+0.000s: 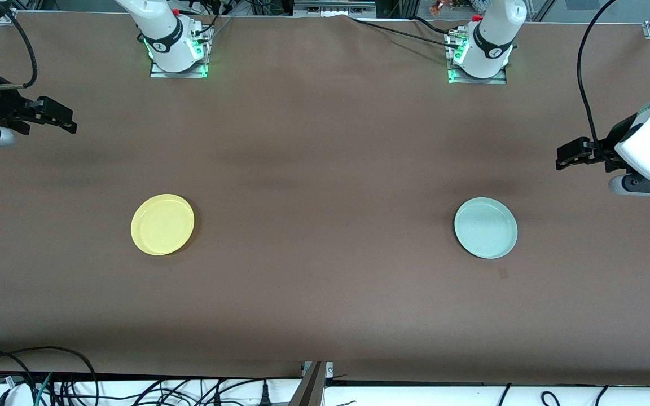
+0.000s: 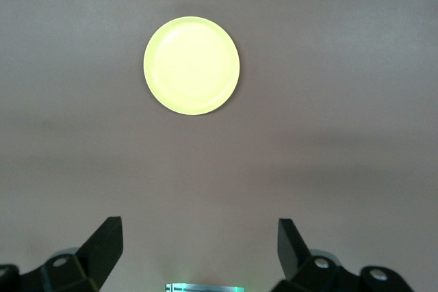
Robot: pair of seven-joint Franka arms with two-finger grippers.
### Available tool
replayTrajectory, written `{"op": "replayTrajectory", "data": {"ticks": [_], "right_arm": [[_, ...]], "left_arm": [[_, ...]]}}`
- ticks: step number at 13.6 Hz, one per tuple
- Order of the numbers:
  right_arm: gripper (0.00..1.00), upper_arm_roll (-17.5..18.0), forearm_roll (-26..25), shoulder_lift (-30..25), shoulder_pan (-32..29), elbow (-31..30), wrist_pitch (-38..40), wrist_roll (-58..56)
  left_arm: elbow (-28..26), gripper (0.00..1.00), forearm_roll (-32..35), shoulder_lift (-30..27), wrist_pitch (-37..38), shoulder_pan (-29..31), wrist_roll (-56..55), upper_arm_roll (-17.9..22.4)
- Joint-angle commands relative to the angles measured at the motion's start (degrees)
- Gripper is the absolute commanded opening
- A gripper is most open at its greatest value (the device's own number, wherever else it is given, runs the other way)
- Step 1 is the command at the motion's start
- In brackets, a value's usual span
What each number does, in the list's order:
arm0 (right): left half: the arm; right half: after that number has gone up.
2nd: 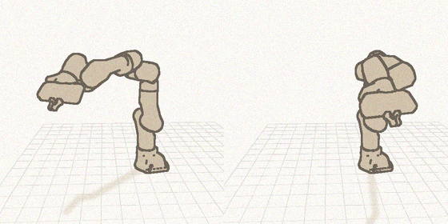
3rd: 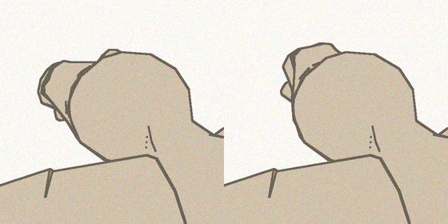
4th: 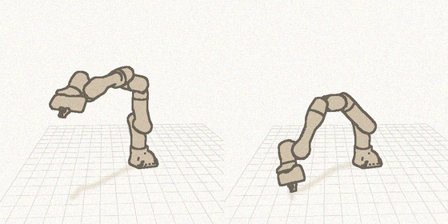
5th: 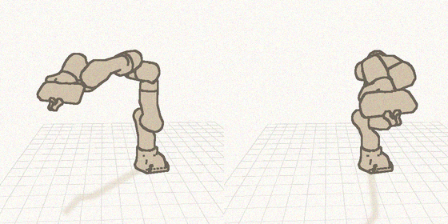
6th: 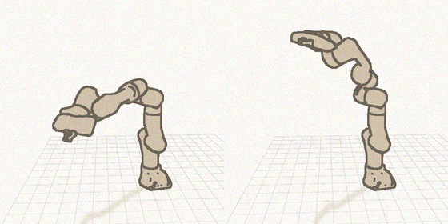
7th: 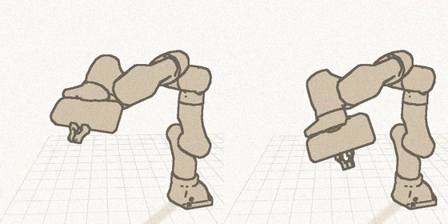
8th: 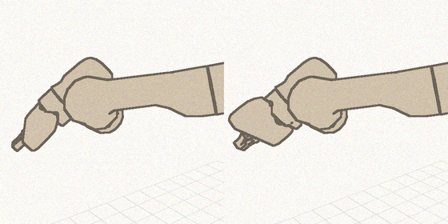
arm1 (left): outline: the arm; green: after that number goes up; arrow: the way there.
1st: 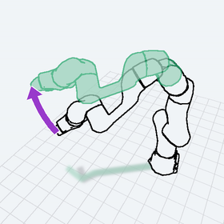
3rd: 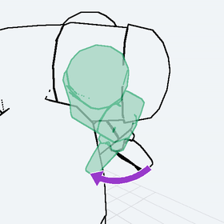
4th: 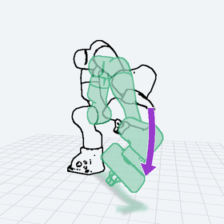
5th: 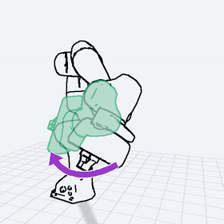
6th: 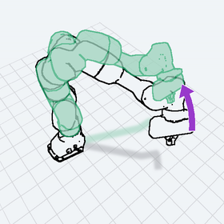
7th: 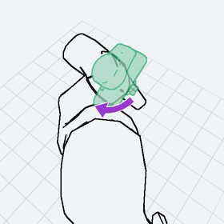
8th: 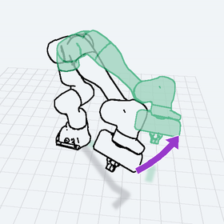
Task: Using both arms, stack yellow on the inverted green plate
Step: 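Move the left gripper toward the rim of the green plate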
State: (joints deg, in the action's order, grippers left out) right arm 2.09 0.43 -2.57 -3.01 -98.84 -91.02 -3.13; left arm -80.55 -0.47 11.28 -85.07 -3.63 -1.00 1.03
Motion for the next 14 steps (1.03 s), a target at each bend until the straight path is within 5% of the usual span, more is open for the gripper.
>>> {"op": "replayTrajectory", "data": {"ticks": [1, 11, 14], "right_arm": [[1.00, 0.0, 1.0, 0.5, -0.2, 1.5, 1.3, -0.1], [1.00, 0.2, 1.2, 0.4, 0.1, 1.5, 5.2, -0.3], [1.00, 4.3, 2.0, 0.7, 0.2, 4.7, 7.4, -0.2]], "left_arm": [[-0.7, 1.00, -1.1, -1.1, 0.2, 0.3, 0.6, 0.0], [-0.8, 1.00, -1.5, 0.0, 0.0, 0.9, 0.8, 0.4], [-1.1, 1.00, -1.5, 0.8, -0.3, 2.8, 0.8, 0.6]]}}
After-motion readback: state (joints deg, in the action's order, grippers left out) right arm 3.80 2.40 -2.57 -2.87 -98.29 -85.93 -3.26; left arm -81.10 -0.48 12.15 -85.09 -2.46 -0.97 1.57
